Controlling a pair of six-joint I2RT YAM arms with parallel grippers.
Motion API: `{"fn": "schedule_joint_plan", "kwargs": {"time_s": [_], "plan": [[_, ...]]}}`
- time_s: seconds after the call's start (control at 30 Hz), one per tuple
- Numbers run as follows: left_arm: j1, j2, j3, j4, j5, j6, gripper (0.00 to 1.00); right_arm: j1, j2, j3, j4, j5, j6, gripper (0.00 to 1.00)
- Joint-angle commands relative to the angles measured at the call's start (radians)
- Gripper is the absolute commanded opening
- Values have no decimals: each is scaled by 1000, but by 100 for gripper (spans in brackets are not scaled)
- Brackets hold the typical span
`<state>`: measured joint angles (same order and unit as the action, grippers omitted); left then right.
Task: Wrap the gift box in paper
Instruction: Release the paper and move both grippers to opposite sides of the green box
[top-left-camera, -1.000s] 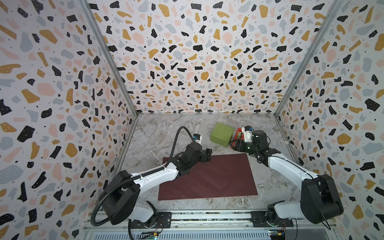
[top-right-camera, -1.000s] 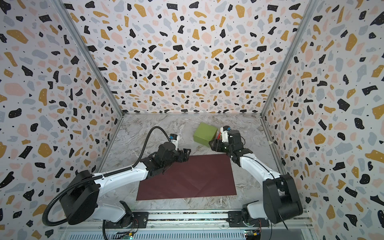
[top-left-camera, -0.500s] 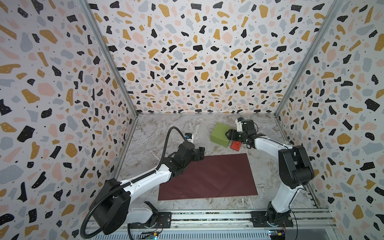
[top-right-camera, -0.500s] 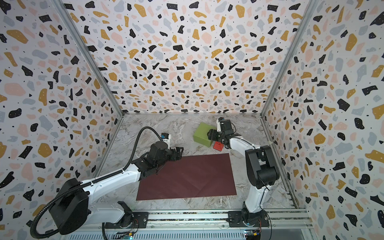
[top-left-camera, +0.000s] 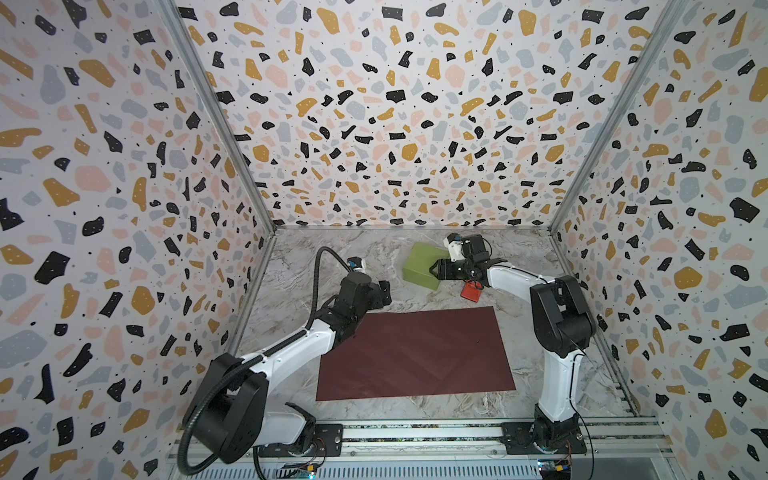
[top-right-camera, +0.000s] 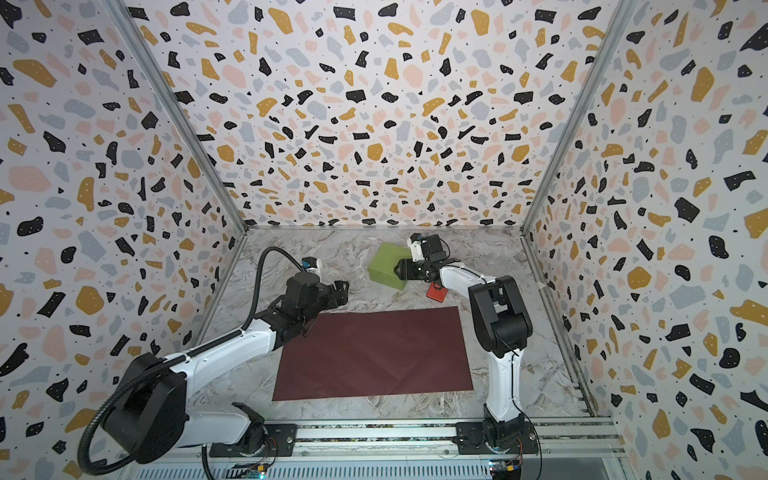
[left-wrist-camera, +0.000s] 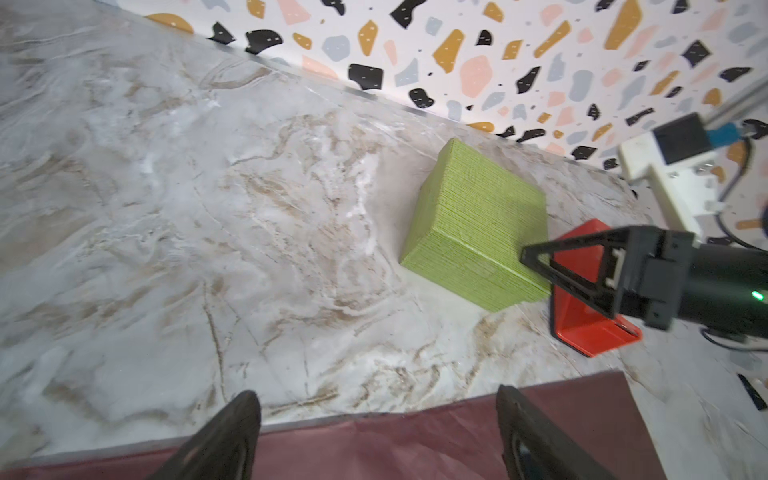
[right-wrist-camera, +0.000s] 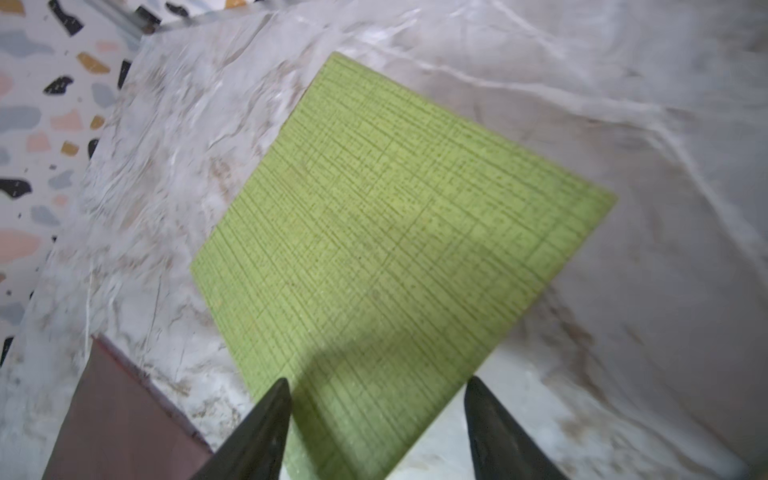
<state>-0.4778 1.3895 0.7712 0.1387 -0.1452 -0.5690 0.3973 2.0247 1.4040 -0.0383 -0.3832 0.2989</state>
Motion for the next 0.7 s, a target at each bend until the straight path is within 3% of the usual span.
{"fn": "schedule_joint_plan", "kwargs": {"time_s": [0.0,0.23,0.4,0.67], "plan": [[62,105,90,70,64,-7,89,15,-24,29,-33,-44,-74,67],[92,425,413,-5,173,125,89,-22,-67,-32,68,-70,40,74],[91,615,594,-46,289,150,88,-50,-29,-25,100,-79,143,79],[91,776,756,-71,490,163,76,-48,60,55,144,-164,224,78]]}}
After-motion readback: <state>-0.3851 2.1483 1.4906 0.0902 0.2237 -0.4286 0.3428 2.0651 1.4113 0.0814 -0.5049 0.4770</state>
